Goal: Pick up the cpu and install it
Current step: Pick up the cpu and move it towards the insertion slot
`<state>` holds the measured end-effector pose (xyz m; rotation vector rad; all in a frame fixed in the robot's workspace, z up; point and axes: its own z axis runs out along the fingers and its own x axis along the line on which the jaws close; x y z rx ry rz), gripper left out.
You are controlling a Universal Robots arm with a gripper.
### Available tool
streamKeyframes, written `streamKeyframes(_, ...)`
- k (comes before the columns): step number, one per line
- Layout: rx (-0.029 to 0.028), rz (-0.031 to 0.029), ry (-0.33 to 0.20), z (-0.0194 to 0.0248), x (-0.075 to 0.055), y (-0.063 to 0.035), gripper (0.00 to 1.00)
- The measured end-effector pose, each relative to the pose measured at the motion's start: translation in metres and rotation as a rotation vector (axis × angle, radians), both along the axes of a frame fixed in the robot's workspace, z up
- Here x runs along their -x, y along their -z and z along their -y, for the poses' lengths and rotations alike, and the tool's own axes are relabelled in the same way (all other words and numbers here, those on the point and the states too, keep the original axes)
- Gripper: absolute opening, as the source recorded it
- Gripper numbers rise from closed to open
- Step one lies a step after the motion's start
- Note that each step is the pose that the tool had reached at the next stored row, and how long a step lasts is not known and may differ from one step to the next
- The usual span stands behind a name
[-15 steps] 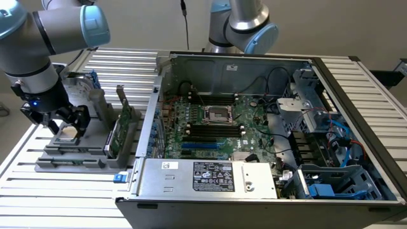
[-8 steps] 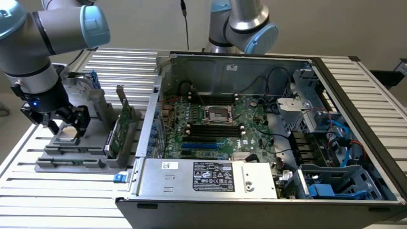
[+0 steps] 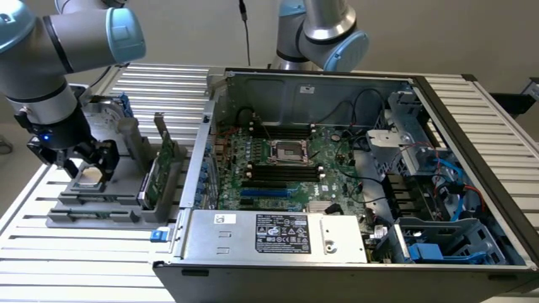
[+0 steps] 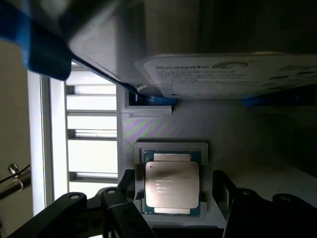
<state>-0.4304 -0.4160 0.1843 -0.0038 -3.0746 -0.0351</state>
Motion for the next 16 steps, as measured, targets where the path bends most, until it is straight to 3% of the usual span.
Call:
streamKeyframes(4, 0.0, 0.0, 0.0, 0.0, 0.0, 0.0004, 0.72)
streamKeyframes(5, 0.0, 0.0, 0.0, 0.0, 0.0, 0.0004, 0.64)
streamKeyframes(16, 0.0, 0.0, 0.001, 0.0, 0.0, 0.0004, 0.62)
